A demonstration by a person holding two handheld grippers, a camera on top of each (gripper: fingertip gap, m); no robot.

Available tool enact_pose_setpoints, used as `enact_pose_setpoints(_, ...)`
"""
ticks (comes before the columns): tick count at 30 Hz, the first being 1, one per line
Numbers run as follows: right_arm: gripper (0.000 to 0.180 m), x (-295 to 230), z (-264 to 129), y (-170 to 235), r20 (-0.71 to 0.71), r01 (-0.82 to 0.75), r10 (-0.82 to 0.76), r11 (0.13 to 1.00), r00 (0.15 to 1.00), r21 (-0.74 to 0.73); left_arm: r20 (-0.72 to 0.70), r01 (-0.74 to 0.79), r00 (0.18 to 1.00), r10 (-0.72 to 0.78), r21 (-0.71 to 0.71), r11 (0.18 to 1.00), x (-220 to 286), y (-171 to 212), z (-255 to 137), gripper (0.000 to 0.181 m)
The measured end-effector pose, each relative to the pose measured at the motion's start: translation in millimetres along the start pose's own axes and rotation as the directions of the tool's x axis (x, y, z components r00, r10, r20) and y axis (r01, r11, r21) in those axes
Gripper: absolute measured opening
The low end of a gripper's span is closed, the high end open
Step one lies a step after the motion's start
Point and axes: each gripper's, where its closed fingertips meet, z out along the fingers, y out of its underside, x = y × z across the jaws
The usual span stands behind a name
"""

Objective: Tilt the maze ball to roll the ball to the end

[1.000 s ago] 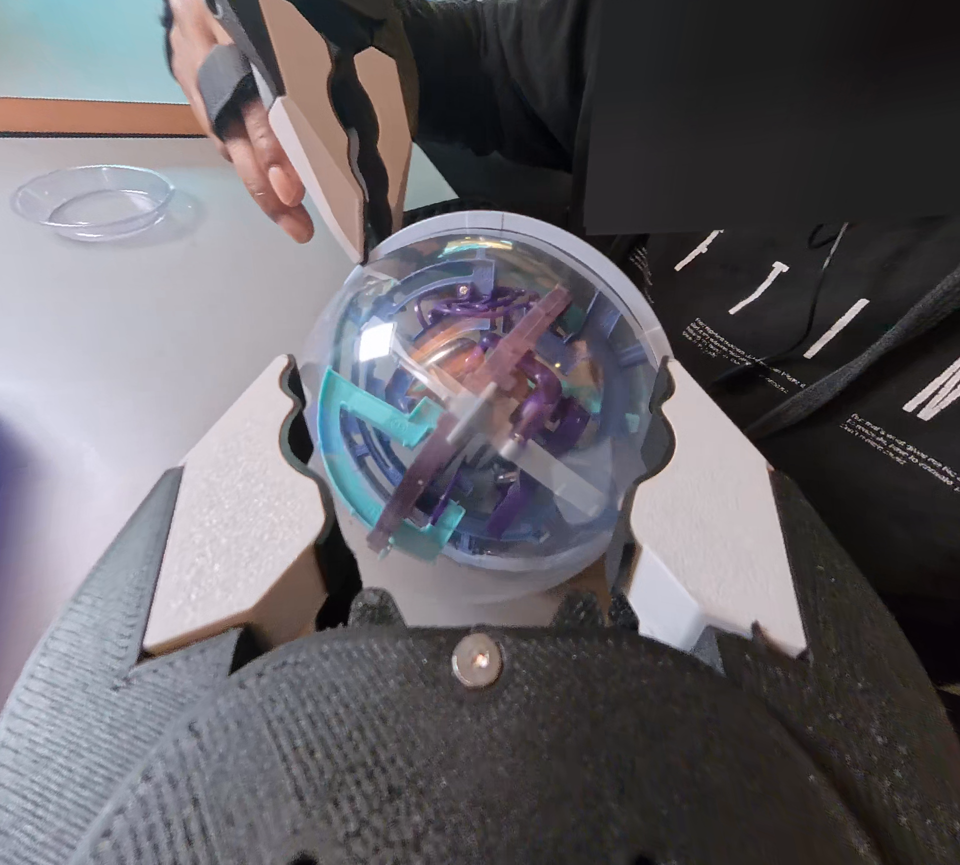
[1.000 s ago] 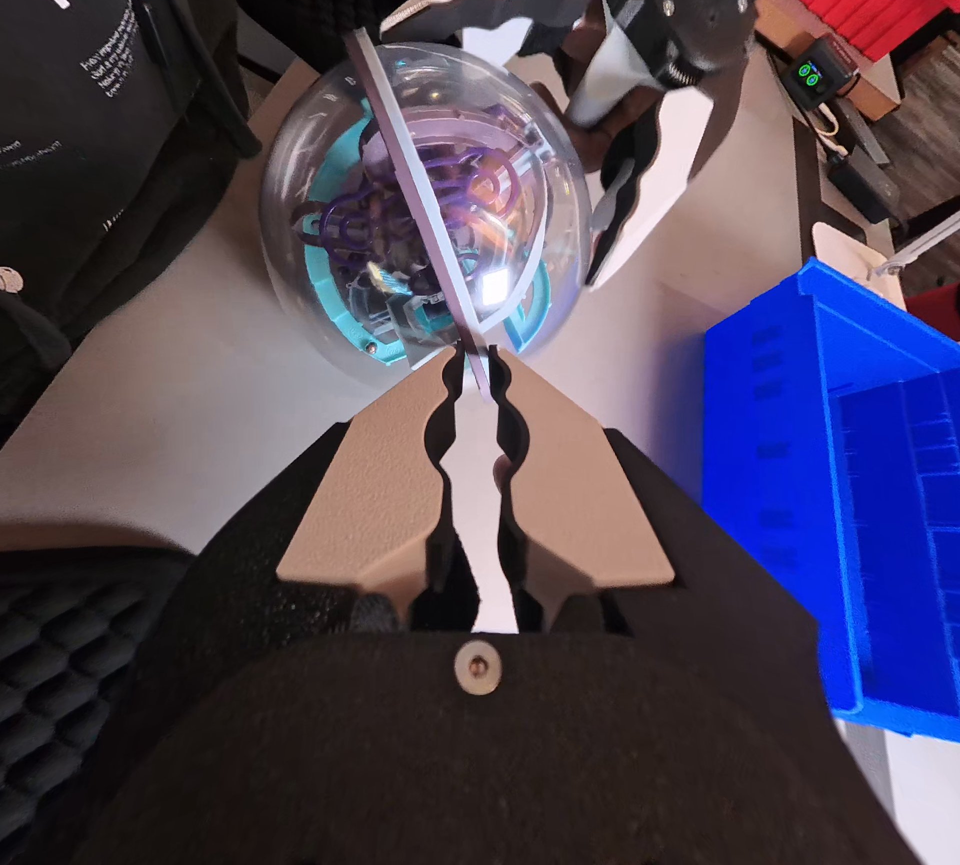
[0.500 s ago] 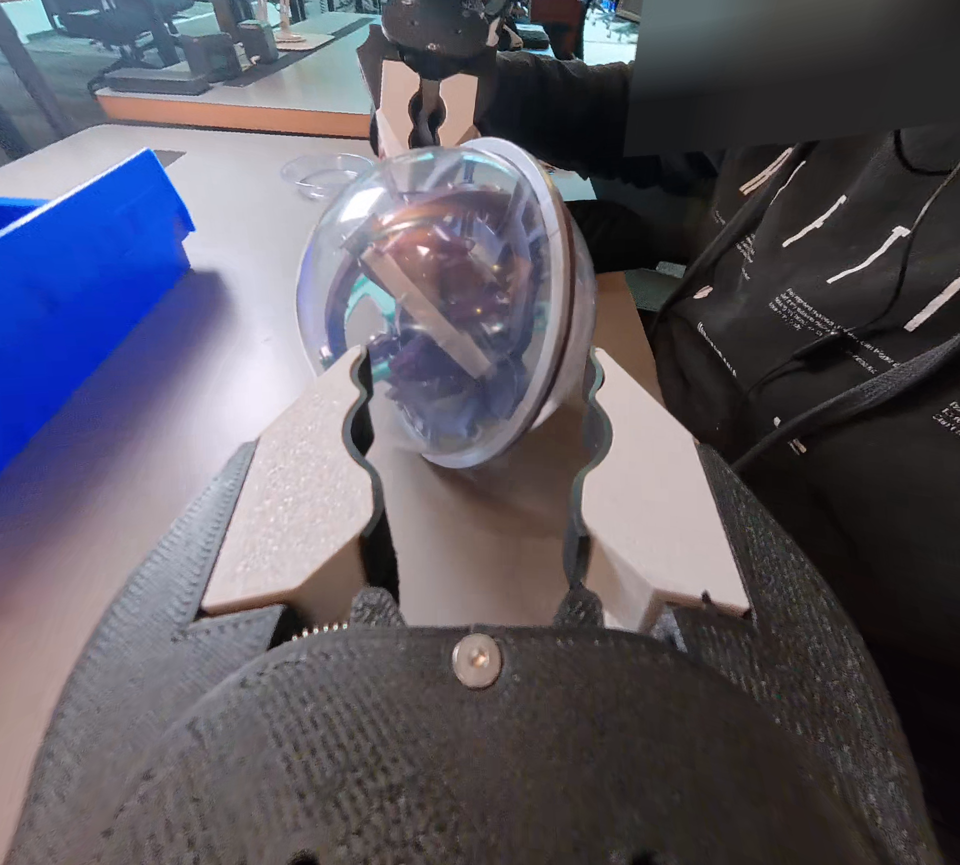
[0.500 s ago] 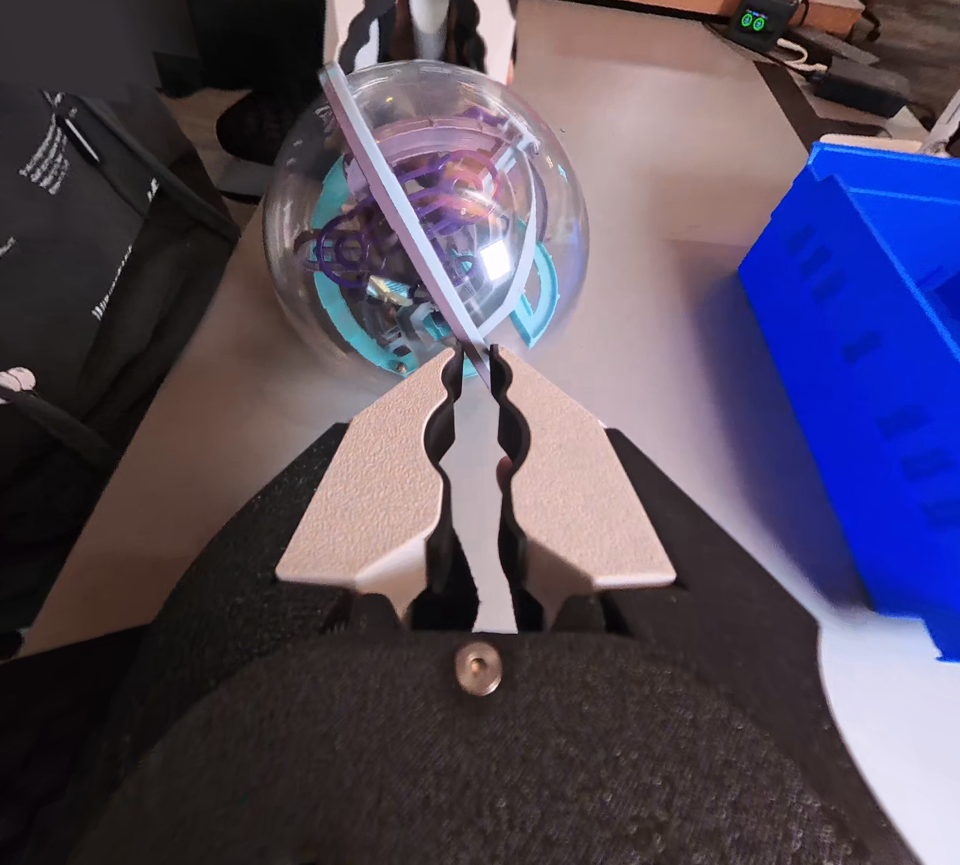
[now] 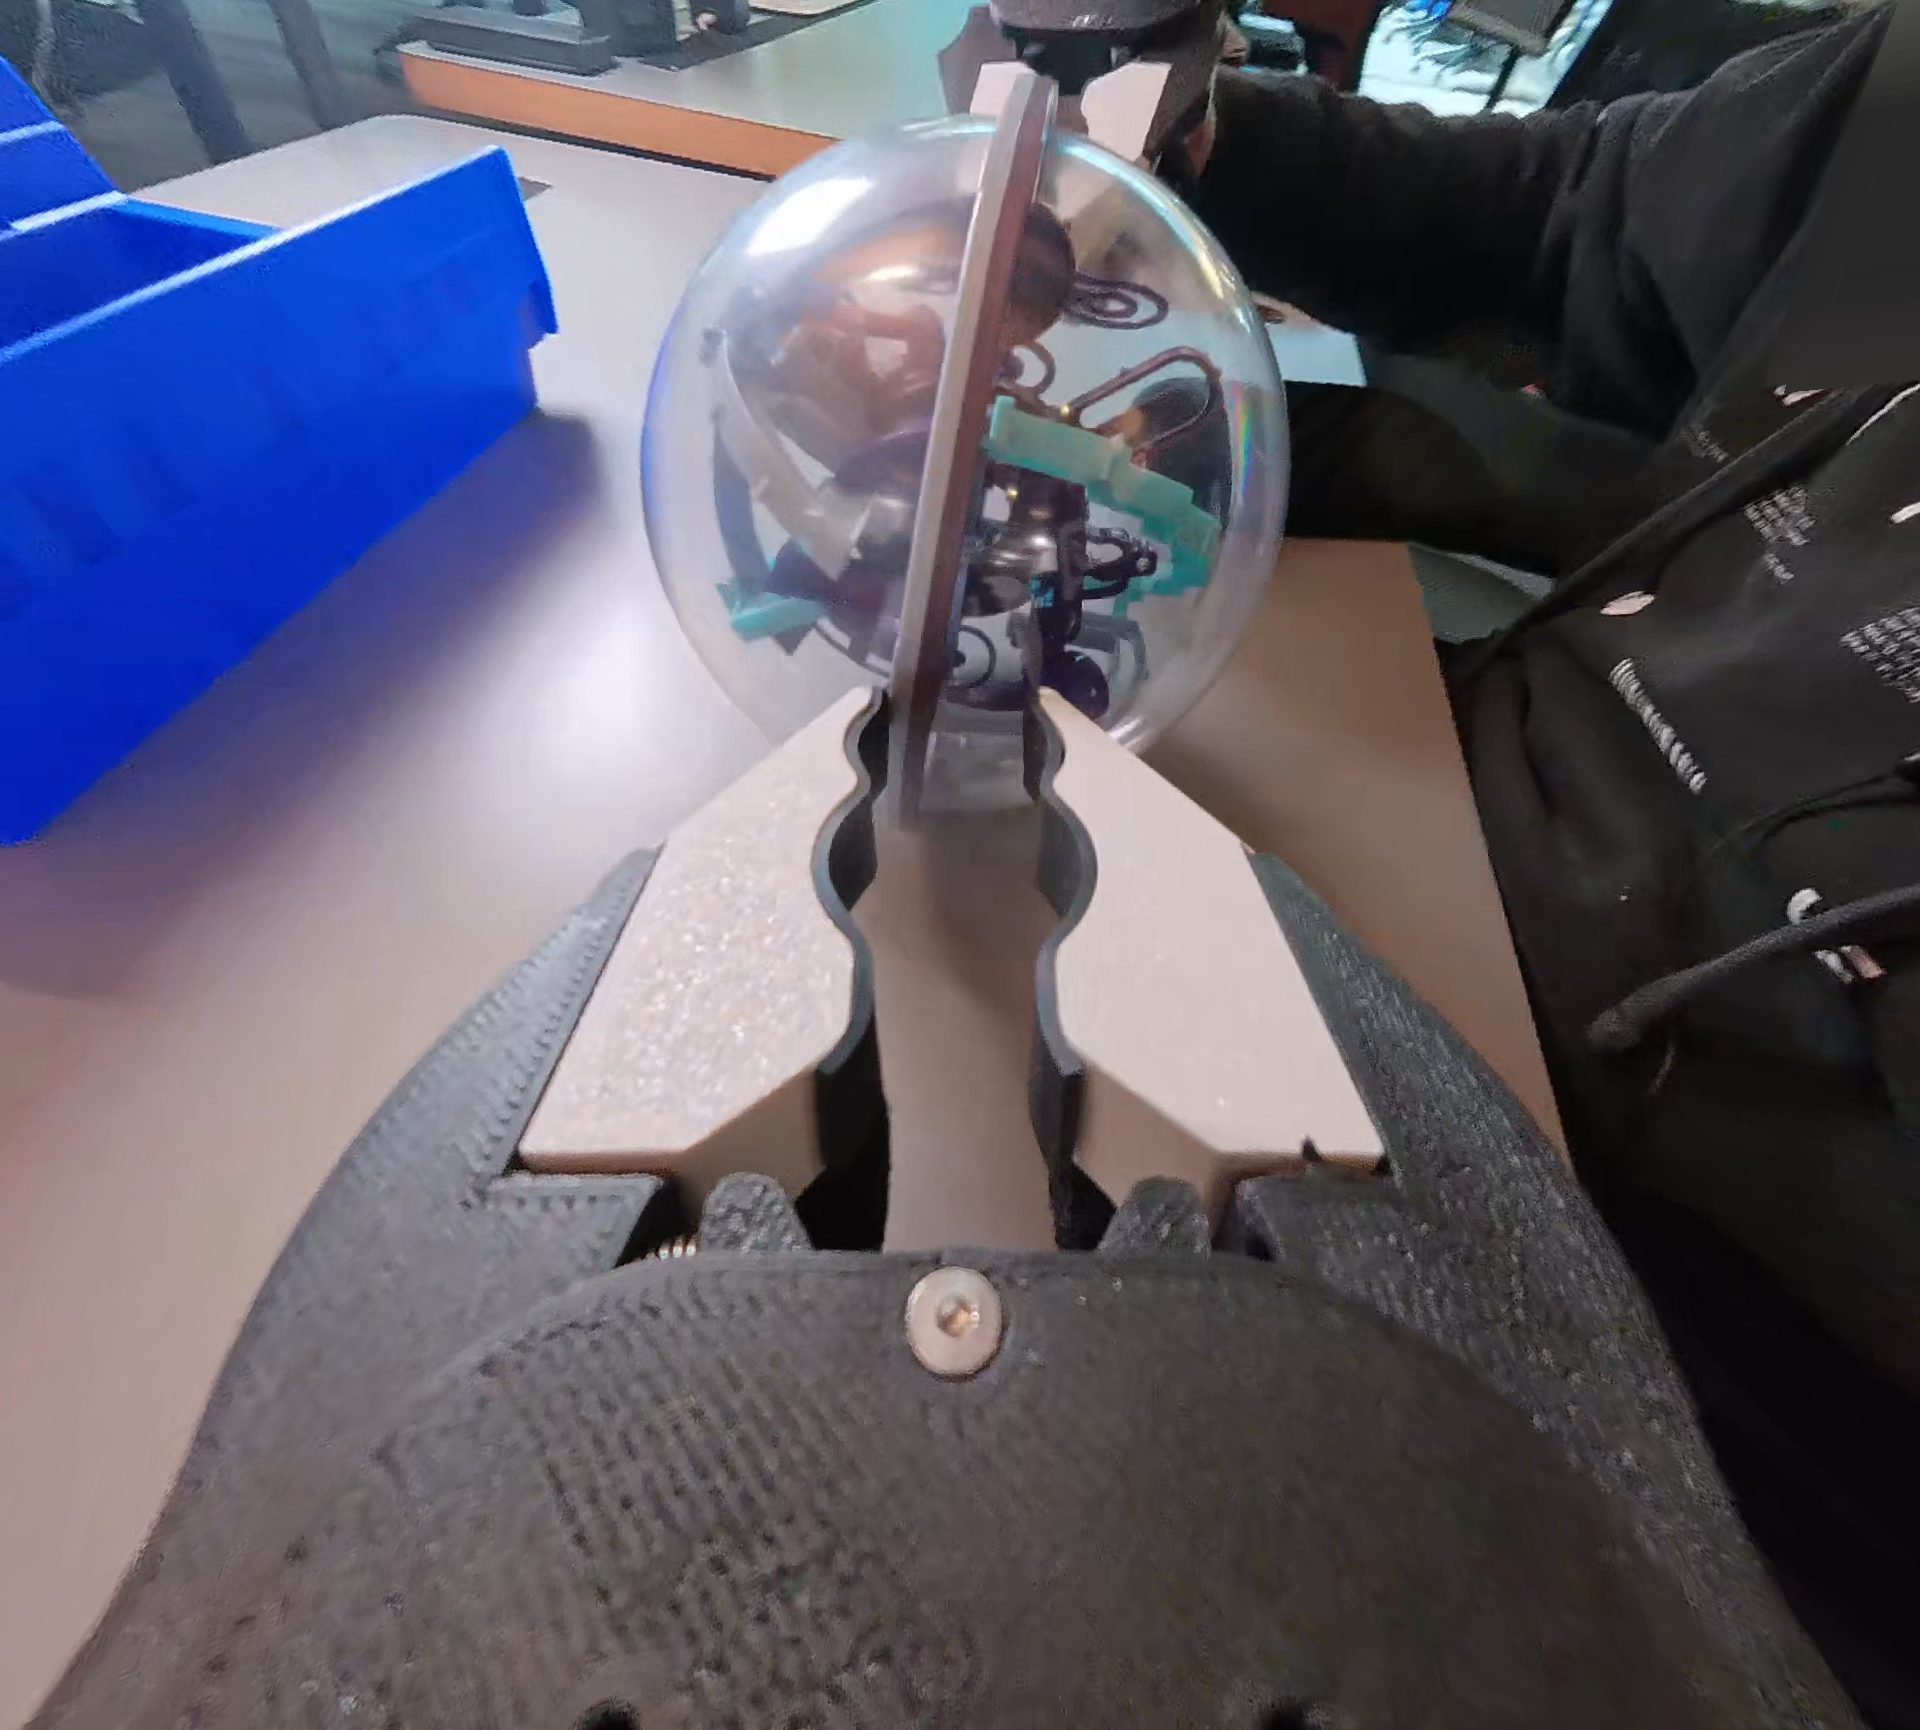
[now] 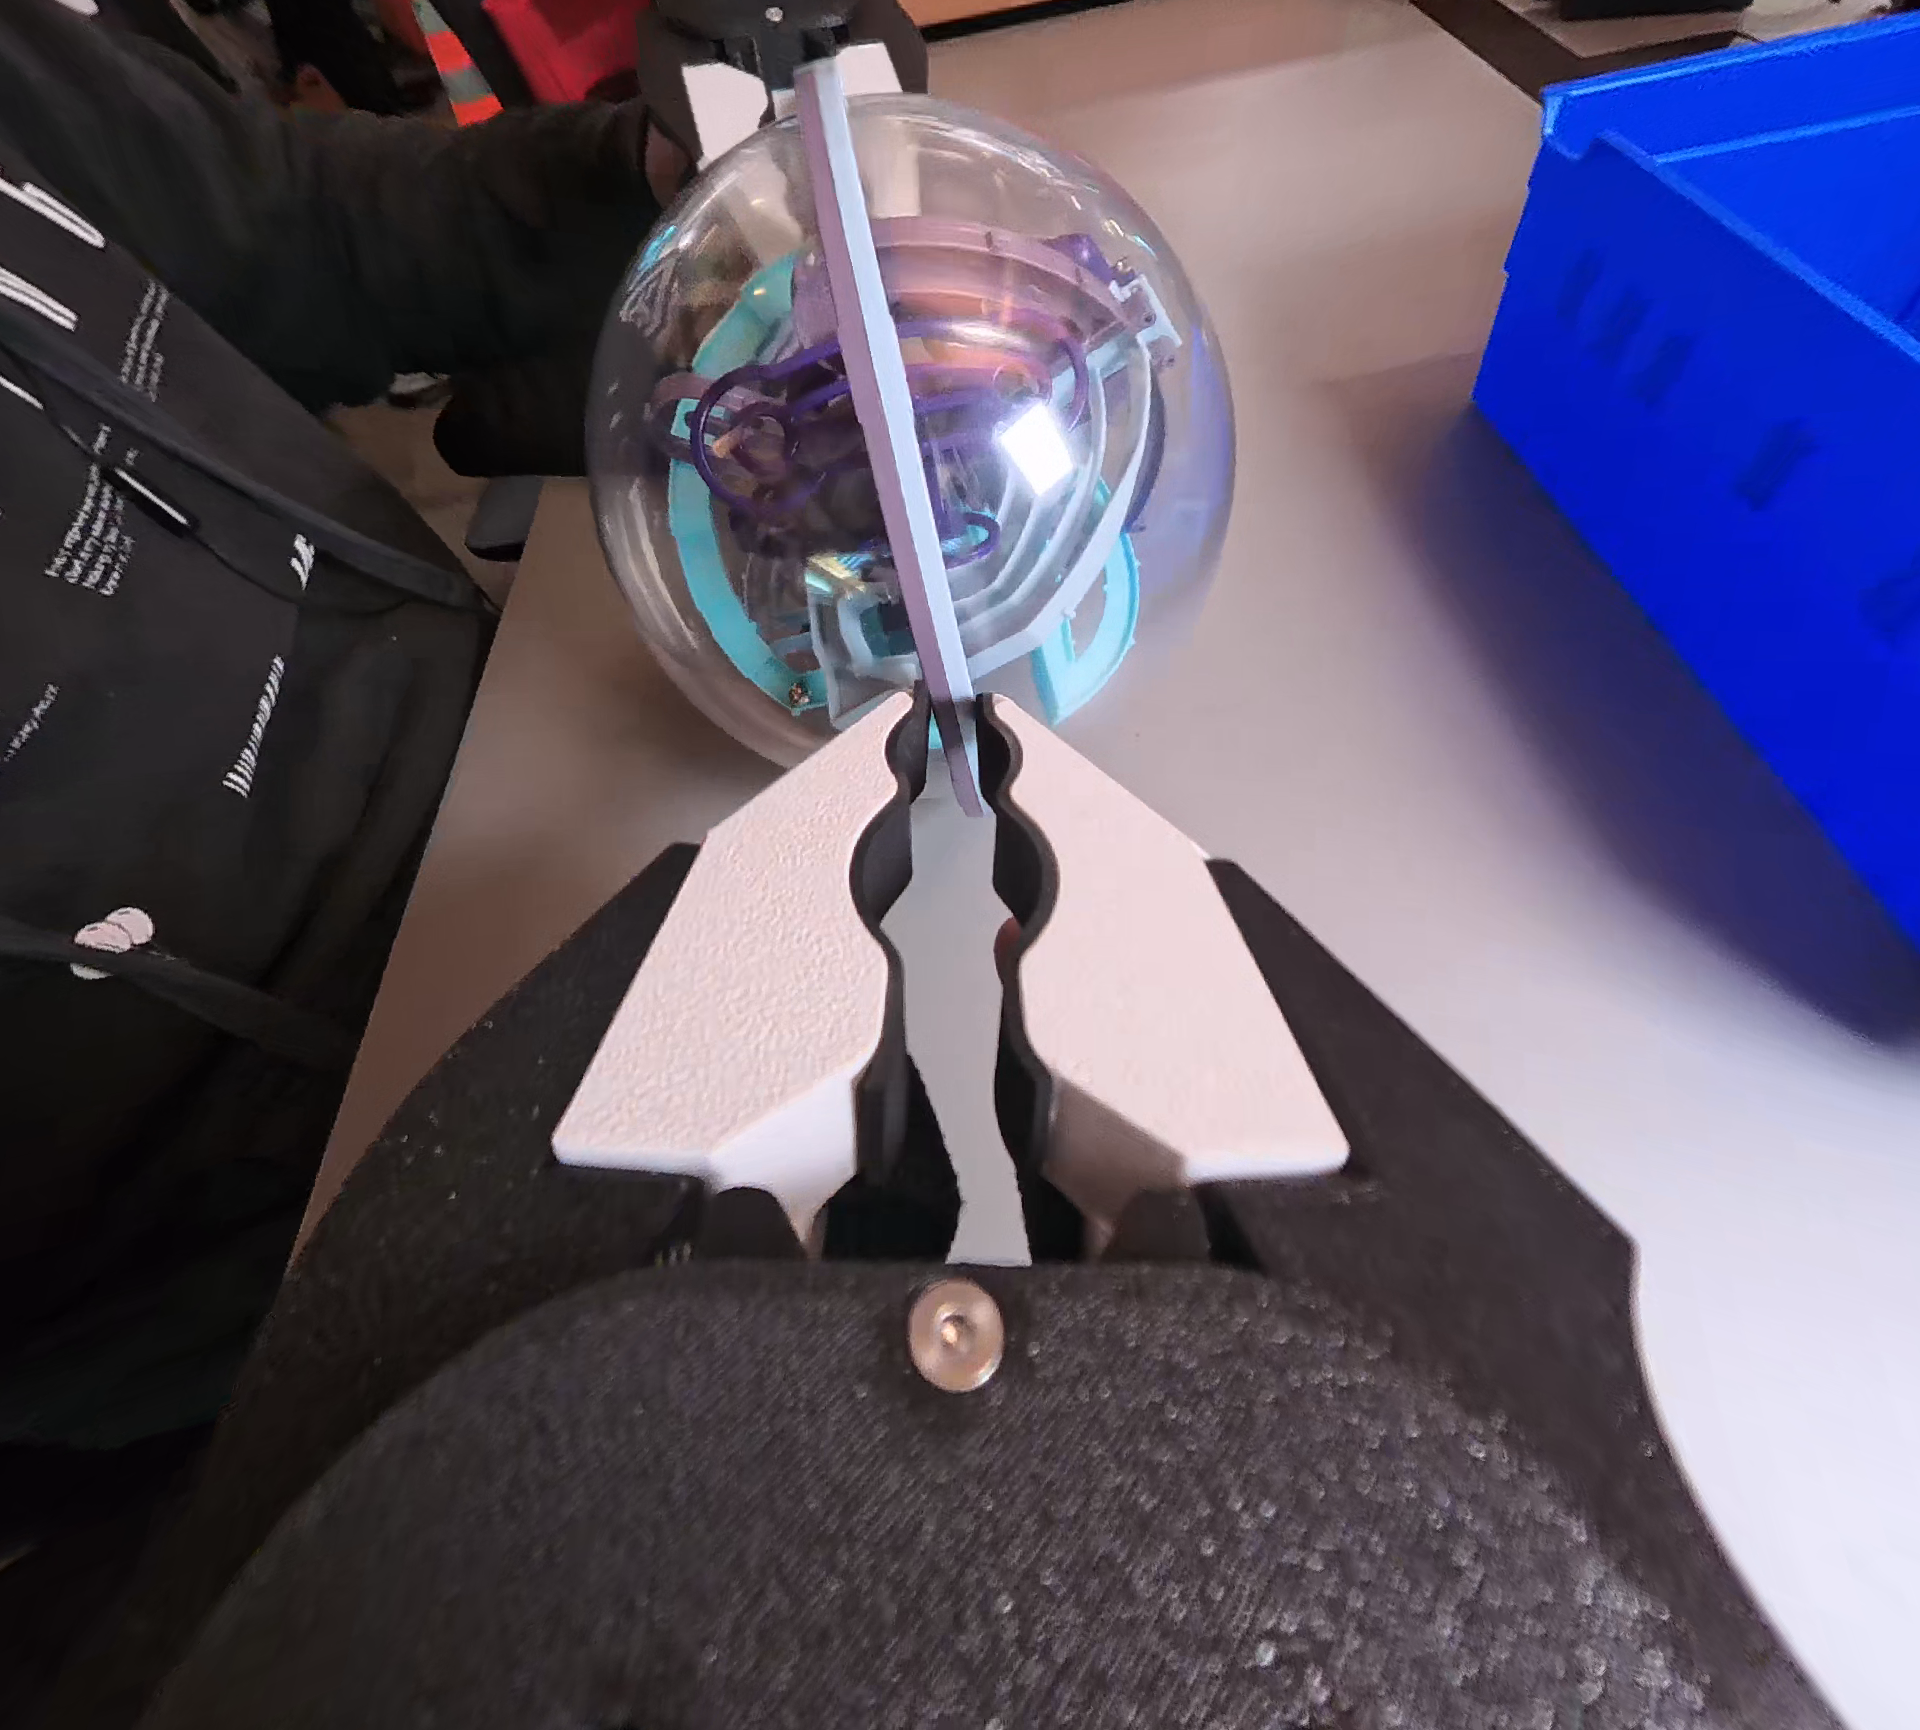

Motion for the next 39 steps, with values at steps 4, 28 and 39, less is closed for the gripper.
enact_pose_setpoints(4, 0.006, 3.5, -3.1, 0.9, -0.007, -0.052, 0.053, 0.998, 0.999, 0.037, -0.034, 0.052, 0.998, -0.051, 0.011, 0.999, -9.8, -2.7, 3.2, 0.008)
enact_pose_setpoints(28, 0.005, 15.1, -1.0, 5.2, -0.001, -0.213, 0.216, 0.967, 0.976, 0.140, -0.122, 0.322, 0.941, -0.317, 0.027, 0.946, -46.7, 1.7, 12.9, 0.008)
enact_pose_setpoints(39, 0.005, 13.4, 5.4, 20.7, 0.213, -0.537, 0.501, 0.825, 0.839, 0.176, -0.192, 0.551, 0.822, -0.536, 0.029, 0.834, -81.3, -18.3, 25.8, 0.007)
